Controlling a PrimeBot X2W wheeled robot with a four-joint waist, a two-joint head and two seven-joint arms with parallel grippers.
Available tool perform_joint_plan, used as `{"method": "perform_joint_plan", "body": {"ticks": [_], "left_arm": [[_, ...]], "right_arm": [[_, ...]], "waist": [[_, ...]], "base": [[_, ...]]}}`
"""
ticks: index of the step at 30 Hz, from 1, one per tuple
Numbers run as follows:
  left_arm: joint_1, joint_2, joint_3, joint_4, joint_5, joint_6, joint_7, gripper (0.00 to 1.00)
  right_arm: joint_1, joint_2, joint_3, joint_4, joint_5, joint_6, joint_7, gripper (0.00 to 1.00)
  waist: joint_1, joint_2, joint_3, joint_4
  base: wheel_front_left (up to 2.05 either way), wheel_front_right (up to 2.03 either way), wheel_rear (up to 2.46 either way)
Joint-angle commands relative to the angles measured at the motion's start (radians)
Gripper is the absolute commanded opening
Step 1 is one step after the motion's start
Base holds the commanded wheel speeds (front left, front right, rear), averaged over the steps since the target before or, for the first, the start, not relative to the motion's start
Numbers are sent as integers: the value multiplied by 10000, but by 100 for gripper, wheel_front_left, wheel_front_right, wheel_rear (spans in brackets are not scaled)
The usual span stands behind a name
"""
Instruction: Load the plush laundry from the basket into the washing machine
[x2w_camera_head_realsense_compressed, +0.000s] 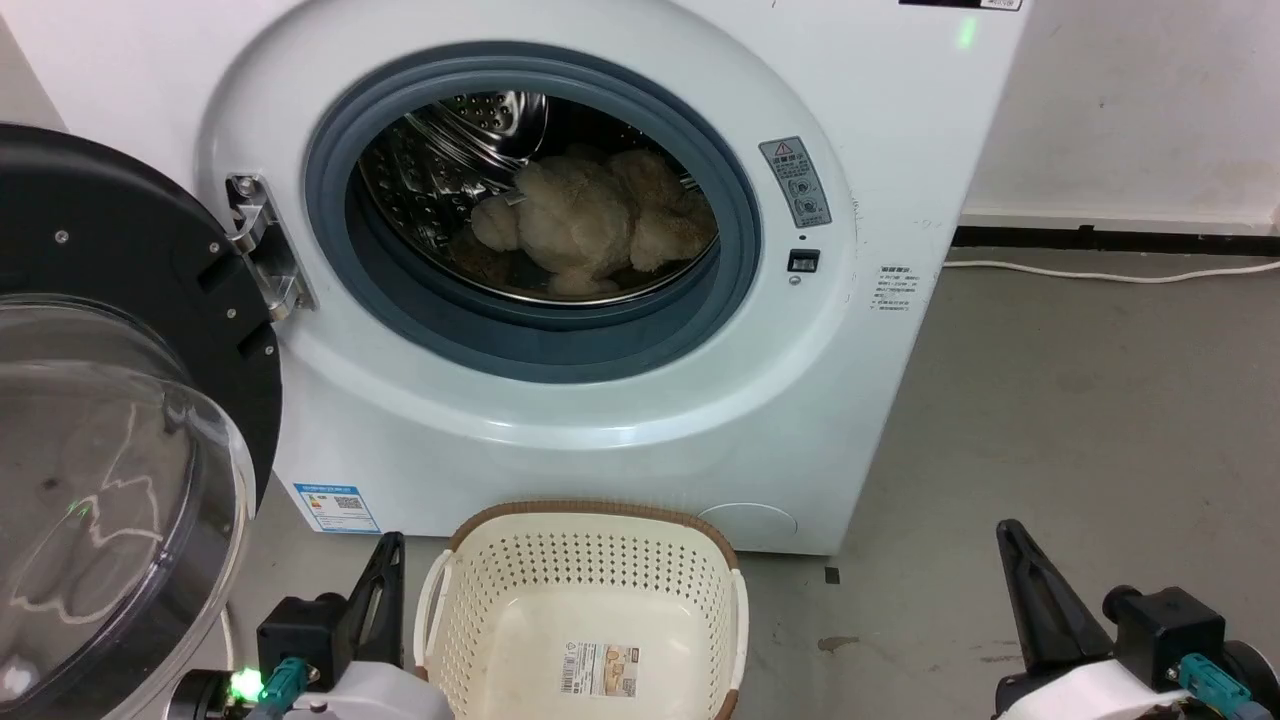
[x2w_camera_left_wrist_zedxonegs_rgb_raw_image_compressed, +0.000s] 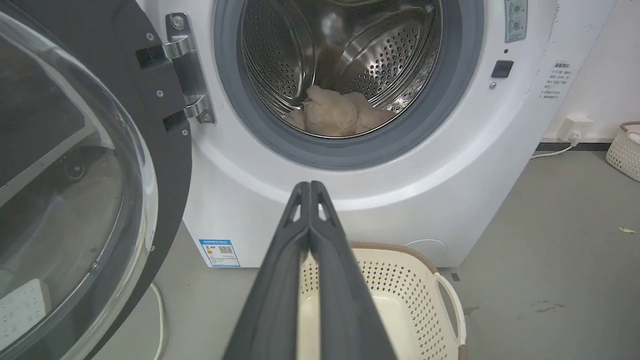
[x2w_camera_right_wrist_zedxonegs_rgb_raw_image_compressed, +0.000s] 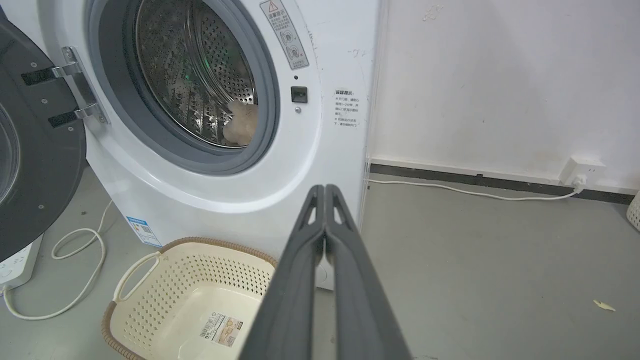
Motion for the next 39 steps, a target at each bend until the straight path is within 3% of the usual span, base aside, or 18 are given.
{"method": "perform_joint_plan", "body": {"ticks": [1,39], "left_arm": [[-183,-60,29,-115,92,66,67,0],[-383,-233,202,-680,597,275,791,0]], "right_arm": [[-186,-3,15,29,-99,6,74,0],[-715,-4,78,105,-699,8,804,0]], "waist": [[0,0,0,4],[-1,0,3,82]], "base": [[0,0,0],[0,0,0]]}}
